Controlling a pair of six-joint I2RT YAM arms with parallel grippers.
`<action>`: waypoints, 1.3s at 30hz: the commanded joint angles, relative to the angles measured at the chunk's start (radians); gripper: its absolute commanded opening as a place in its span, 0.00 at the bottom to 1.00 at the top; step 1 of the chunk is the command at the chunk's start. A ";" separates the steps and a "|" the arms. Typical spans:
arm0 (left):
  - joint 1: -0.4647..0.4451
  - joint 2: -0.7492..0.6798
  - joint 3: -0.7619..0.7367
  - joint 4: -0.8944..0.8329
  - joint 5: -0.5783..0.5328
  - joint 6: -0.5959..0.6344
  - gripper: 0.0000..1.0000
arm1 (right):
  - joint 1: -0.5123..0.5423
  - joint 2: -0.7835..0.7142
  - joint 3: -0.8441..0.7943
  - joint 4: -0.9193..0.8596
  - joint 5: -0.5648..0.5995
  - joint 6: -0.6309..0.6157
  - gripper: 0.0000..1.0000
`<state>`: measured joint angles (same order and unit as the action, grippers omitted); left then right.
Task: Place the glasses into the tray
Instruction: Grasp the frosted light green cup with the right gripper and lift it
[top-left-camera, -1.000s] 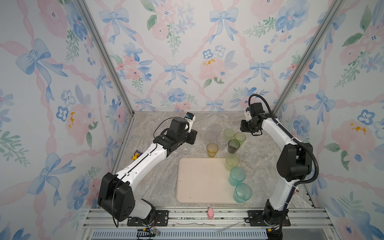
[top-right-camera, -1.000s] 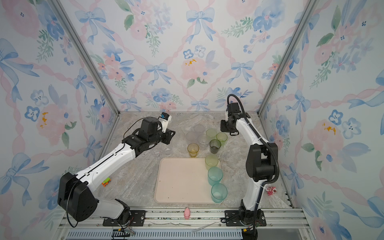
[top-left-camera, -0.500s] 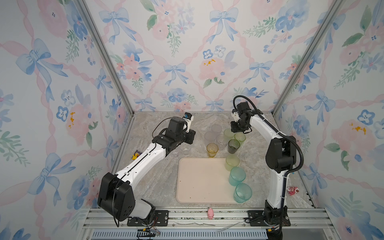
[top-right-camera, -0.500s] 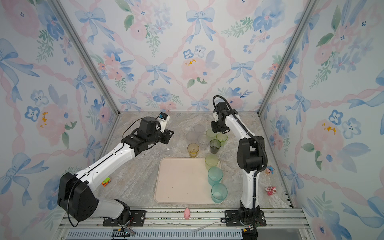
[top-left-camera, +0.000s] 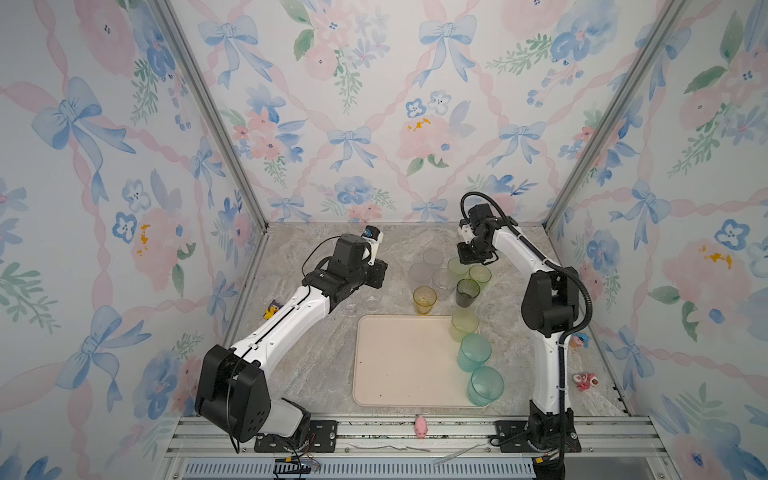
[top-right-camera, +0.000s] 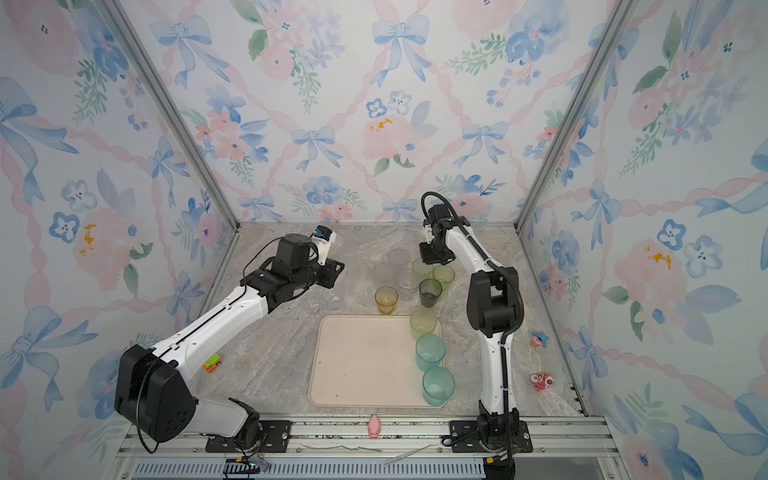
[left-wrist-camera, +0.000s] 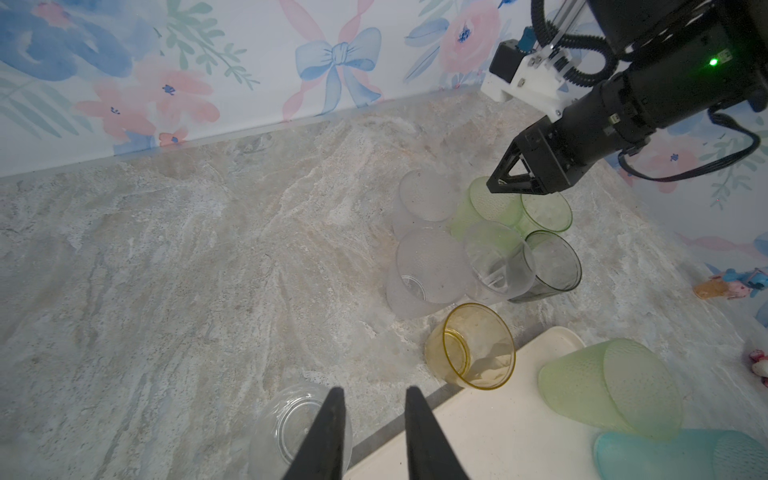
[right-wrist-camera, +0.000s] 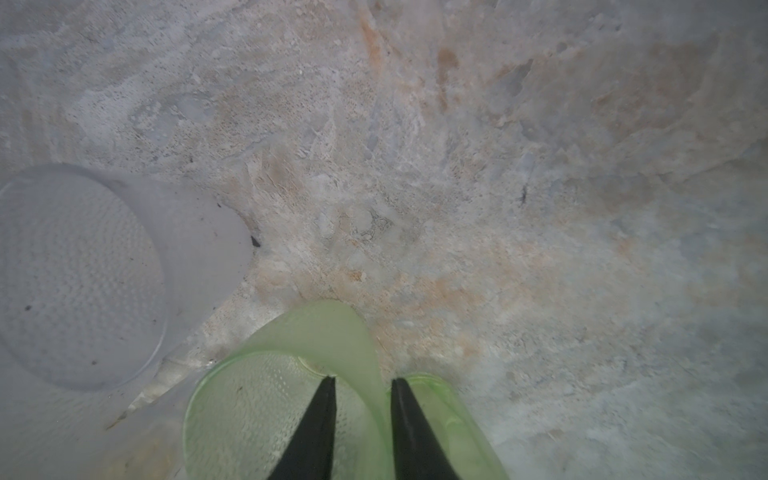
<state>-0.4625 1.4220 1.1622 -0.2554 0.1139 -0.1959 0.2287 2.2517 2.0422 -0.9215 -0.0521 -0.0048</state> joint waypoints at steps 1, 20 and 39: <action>0.009 -0.011 -0.016 0.011 0.017 0.007 0.28 | 0.019 0.034 0.048 -0.046 -0.008 -0.015 0.25; 0.023 -0.006 -0.025 0.010 0.033 0.010 0.28 | 0.029 0.016 0.009 -0.032 0.052 -0.043 0.04; 0.017 -0.023 -0.048 0.011 0.057 0.001 0.27 | 0.026 -0.241 -0.039 -0.020 0.141 -0.037 0.00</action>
<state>-0.4446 1.4220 1.1343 -0.2550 0.1551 -0.1955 0.2481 2.0758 2.0190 -0.9390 0.0540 -0.0494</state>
